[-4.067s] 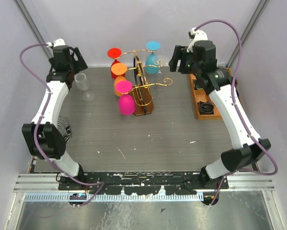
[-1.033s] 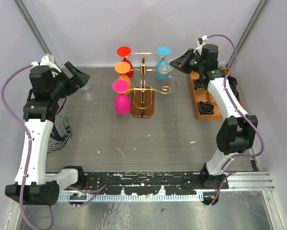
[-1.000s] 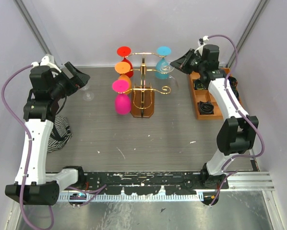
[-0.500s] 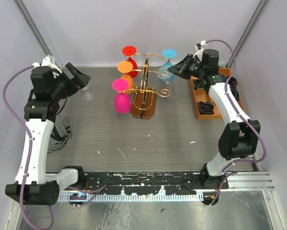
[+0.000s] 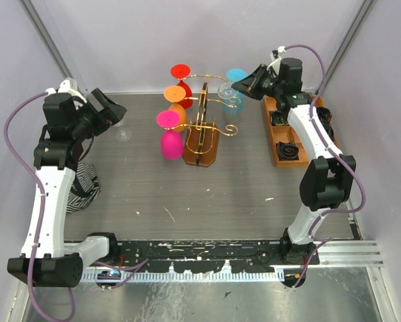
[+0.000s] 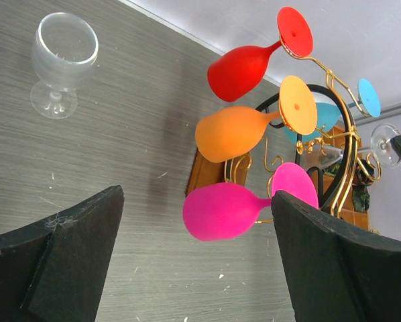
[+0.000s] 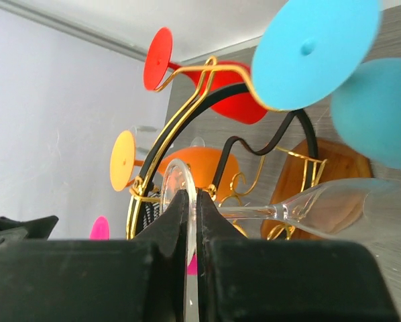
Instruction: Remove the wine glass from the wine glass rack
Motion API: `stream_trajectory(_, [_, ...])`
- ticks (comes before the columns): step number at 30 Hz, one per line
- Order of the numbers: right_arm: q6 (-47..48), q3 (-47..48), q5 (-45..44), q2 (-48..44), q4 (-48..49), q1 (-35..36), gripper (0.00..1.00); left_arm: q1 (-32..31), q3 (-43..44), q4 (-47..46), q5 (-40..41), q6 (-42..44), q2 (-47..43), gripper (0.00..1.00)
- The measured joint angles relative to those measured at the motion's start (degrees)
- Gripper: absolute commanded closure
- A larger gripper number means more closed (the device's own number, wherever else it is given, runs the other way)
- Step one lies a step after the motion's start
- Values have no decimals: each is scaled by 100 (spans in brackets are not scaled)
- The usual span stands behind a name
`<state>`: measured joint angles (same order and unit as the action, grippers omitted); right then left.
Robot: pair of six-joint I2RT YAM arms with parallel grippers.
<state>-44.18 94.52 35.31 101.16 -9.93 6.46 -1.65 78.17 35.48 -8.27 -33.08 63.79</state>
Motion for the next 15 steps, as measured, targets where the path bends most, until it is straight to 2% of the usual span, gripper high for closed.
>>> stream_trajectory(7, [7,-81,-37,-116,-22,-562,99,0,0,87,0,2,0,2])
stream_trajectory(11, [129,-234,-28,-527,-269,-835,99,0,0,92,-4,2,0,2])
stream_trajectory(15, [575,-251,-20,-1117,-769,-820,99,0,4,181,-17,4,0,2])
